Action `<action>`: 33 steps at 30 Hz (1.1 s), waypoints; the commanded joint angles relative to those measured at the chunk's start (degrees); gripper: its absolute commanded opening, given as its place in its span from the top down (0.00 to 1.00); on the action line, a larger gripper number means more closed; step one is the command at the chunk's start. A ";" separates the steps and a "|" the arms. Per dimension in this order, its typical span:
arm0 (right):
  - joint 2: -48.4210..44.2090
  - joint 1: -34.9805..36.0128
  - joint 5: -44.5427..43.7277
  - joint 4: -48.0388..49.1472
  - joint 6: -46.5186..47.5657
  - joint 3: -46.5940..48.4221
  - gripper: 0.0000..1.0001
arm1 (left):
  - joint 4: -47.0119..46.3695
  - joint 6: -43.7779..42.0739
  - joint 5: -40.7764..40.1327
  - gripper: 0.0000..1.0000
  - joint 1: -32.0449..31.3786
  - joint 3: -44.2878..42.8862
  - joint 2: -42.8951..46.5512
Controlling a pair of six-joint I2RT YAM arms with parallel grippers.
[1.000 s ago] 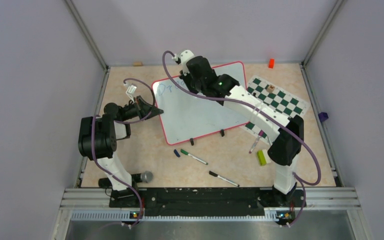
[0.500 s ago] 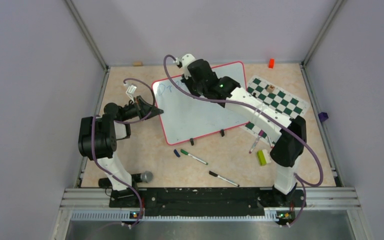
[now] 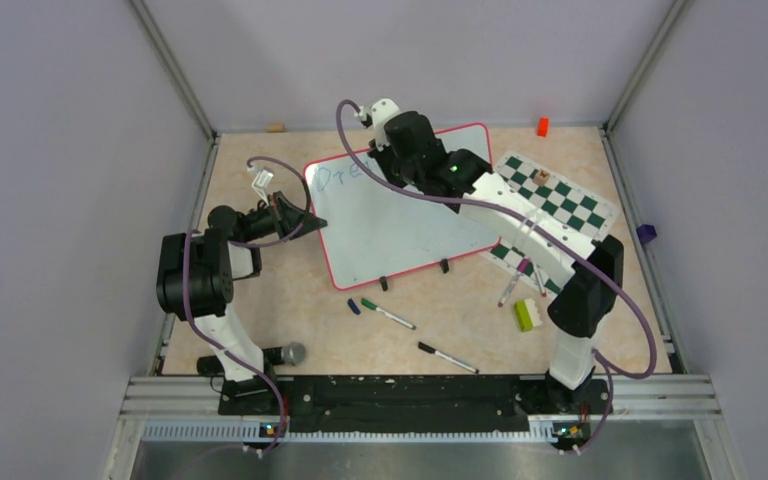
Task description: Write a sentence on the whiteboard
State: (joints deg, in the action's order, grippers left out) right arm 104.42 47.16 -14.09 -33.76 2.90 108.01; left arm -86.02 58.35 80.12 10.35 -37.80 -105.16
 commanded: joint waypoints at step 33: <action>1.53 -1.14 -1.96 1.15 -0.19 2.45 1.00 | -6.79 -1.48 1.26 1.00 -0.44 -0.85 1.96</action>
State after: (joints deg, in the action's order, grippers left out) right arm 106.61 46.59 -15.92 -33.93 2.98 109.97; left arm -86.15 58.35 80.12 10.35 -37.80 -105.16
